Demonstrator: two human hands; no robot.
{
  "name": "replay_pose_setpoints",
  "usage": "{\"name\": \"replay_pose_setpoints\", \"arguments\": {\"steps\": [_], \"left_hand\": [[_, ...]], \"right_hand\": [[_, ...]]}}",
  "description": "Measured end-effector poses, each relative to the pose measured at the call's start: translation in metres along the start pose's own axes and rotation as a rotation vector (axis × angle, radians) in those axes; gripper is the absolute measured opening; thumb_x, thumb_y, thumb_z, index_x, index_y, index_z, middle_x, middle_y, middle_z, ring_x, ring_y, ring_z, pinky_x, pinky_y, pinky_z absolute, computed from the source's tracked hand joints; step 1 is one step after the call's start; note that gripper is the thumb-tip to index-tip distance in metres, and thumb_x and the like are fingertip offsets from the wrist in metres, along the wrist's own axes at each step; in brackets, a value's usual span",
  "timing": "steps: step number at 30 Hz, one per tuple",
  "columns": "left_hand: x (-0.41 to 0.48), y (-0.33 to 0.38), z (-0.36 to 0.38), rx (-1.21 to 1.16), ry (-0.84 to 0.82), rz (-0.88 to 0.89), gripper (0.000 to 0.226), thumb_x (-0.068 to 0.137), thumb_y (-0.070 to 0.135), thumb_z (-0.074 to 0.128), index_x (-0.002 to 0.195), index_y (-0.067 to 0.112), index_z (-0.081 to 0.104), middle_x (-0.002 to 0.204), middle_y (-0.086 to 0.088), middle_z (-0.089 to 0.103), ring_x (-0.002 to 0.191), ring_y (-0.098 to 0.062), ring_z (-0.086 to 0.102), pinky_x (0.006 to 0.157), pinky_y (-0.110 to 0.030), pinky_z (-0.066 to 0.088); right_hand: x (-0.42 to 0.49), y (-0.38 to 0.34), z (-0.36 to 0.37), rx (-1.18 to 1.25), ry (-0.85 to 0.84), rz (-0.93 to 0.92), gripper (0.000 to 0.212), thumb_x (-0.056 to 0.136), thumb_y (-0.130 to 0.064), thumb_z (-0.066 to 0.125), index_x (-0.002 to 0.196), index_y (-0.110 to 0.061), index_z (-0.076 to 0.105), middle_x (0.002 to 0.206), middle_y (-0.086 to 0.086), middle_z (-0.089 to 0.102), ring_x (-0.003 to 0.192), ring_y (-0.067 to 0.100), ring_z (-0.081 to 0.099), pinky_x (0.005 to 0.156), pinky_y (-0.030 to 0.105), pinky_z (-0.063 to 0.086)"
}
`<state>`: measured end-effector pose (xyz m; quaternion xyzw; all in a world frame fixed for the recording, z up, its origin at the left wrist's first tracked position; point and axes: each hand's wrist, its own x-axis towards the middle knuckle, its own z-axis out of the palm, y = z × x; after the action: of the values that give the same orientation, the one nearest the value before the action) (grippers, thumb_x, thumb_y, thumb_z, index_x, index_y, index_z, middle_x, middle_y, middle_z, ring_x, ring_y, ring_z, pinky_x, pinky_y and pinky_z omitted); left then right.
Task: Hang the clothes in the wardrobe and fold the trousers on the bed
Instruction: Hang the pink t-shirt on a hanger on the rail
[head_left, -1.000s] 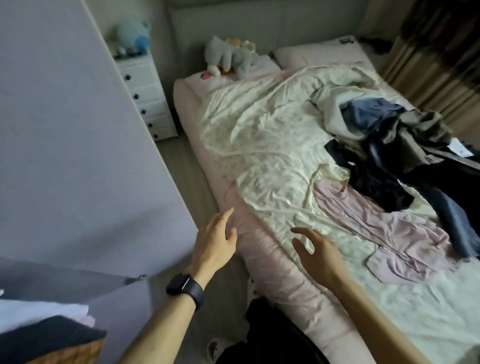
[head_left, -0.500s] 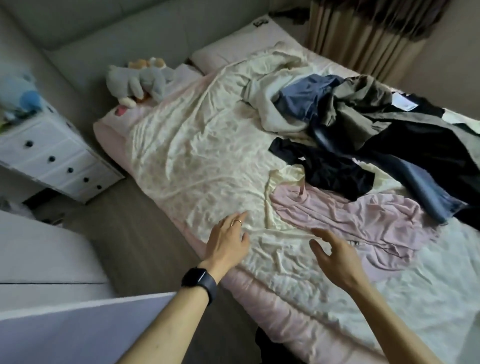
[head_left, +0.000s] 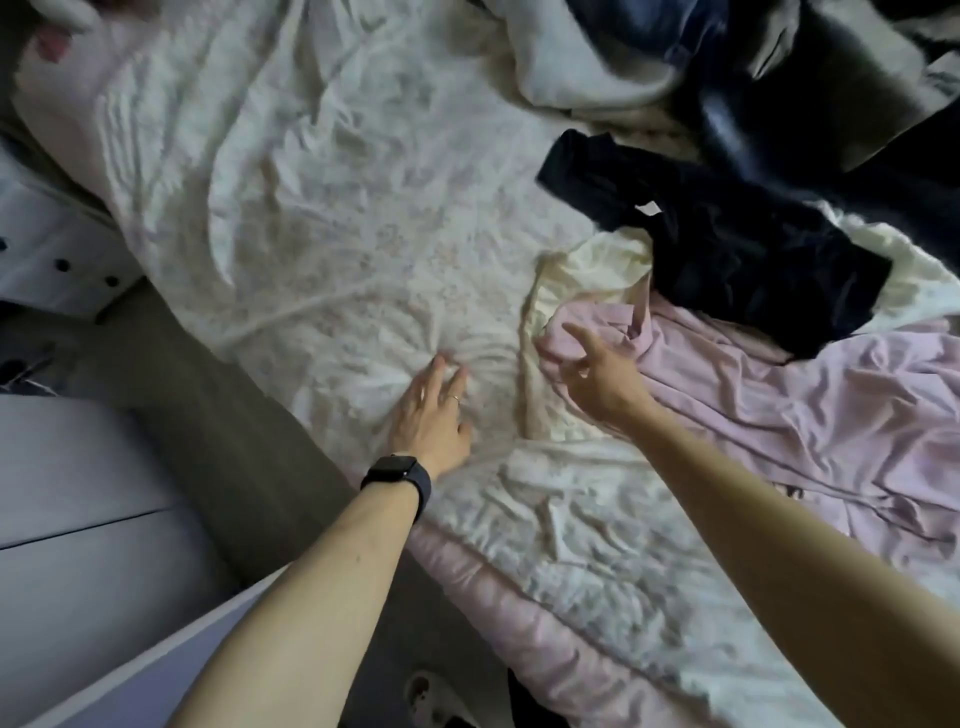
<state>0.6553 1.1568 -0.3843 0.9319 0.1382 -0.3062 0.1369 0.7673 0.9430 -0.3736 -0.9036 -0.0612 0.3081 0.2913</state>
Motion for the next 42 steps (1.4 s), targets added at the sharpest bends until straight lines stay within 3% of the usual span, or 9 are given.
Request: {"name": "replay_pose_setpoints", "arguments": {"steps": [3, 8, 14, 21, 25, 28, 33, 36, 42], "left_hand": [[0.012, -0.011, 0.020, 0.063, -0.012, 0.009, 0.072, 0.103, 0.038, 0.043, 0.160, 0.034, -0.001, 0.166, 0.005, -0.022, 0.155, -0.025, -0.004, 0.121, -0.050, 0.023], [0.004, -0.026, 0.032, -0.009, -0.120, -0.026, 0.070, 0.103, 0.034, 0.044, 0.159, 0.039, 0.004, 0.166, 0.010, -0.017, 0.152, -0.029, 0.014, 0.115, -0.048, 0.035], [-0.052, -0.023, 0.004, -0.233, -0.123, -0.028, 0.059, 0.103, 0.036, 0.044, 0.158, 0.031, 0.024, 0.165, 0.009, 0.014, 0.146, -0.021, 0.031, 0.104, -0.039, 0.047], [-0.158, 0.000, -0.062, -0.339, 0.040, 0.159, 0.051, 0.103, 0.040, 0.045, 0.152, 0.029, 0.037, 0.158, 0.008, 0.030, 0.143, -0.017, 0.036, 0.106, -0.034, 0.042], [-0.229, 0.010, -0.094, -0.383, 0.135, 0.273, 0.050, 0.101, 0.042, 0.047, 0.150, 0.033, 0.040, 0.153, 0.006, 0.037, 0.140, -0.018, 0.040, 0.103, -0.030, 0.041], [-0.278, 0.022, -0.117, -0.422, 0.194, 0.374, 0.059, 0.093, 0.051, 0.056, 0.149, 0.035, 0.041, 0.150, 0.008, 0.041, 0.137, -0.015, 0.043, 0.106, -0.031, 0.040], [-0.358, 0.034, -0.128, -0.571, 0.084, 0.549, 0.070, 0.077, 0.049, 0.079, 0.140, 0.043, 0.048, 0.136, 0.018, 0.051, 0.124, -0.003, 0.051, 0.095, -0.019, 0.042], [-0.378, 0.026, -0.121, -0.541, 0.116, 0.567, 0.020, 0.076, 0.045, 0.074, 0.091, 0.039, 0.062, 0.090, 0.023, 0.065, 0.086, 0.001, 0.061, 0.071, -0.022, 0.048], [-0.430, -0.063, -0.116, -0.670, 0.330, 0.375, 0.031, 0.081, 0.048, 0.077, 0.062, 0.029, 0.062, 0.057, 0.020, 0.055, 0.059, 0.006, 0.049, 0.057, -0.020, 0.037]], "right_hand": [[0.040, 0.001, 0.024, -0.080, 0.011, -0.029, 0.030, 0.099, -0.042, 0.047, 0.126, -0.031, 0.053, 0.091, 0.000, 0.070, 0.099, 0.038, 0.066, 0.075, 0.039, 0.048], [0.025, 0.005, 0.052, -0.083, 0.173, 0.124, 0.050, 0.099, -0.055, 0.044, 0.100, -0.011, 0.069, 0.098, 0.017, 0.072, 0.097, 0.038, 0.065, 0.080, 0.040, 0.049], [-0.095, 0.006, 0.024, -0.028, 0.249, 0.134, 0.008, 0.082, -0.023, 0.064, 0.079, -0.017, 0.060, 0.068, 0.003, 0.060, 0.071, 0.032, 0.062, 0.055, 0.029, 0.032], [-0.251, -0.016, -0.069, -0.236, 0.553, 0.016, 0.027, 0.084, -0.023, 0.071, 0.066, -0.017, 0.052, 0.065, 0.007, 0.067, 0.065, 0.035, 0.062, 0.055, 0.033, 0.035], [-0.325, -0.064, -0.096, -0.255, 0.675, -0.181, 0.045, 0.079, -0.011, 0.071, 0.056, -0.021, 0.033, 0.048, -0.011, 0.041, 0.044, 0.002, 0.038, 0.044, 0.022, 0.022], [-0.368, -0.104, -0.117, -0.158, 0.727, -0.334, 0.043, 0.076, -0.009, 0.072, 0.060, -0.011, 0.032, 0.047, -0.008, 0.037, 0.045, 0.006, 0.033, 0.042, 0.019, 0.022], [-0.434, -0.174, -0.128, 0.104, 0.470, -0.585, 0.035, 0.064, -0.037, 0.056, 0.059, -0.016, 0.029, 0.053, -0.009, 0.028, 0.055, 0.008, 0.024, 0.047, 0.017, 0.023], [-0.443, -0.196, -0.135, 0.218, 0.297, -0.600, 0.032, 0.064, -0.020, 0.059, 0.055, -0.019, 0.028, 0.053, -0.014, 0.025, 0.053, 0.005, 0.024, 0.047, 0.016, 0.021], [-0.456, -0.220, -0.126, 0.296, 0.174, -0.668, 0.040, 0.069, -0.010, 0.063, 0.056, -0.021, 0.027, 0.057, -0.010, 0.024, 0.057, 0.009, 0.024, 0.055, 0.029, 0.021]]}}
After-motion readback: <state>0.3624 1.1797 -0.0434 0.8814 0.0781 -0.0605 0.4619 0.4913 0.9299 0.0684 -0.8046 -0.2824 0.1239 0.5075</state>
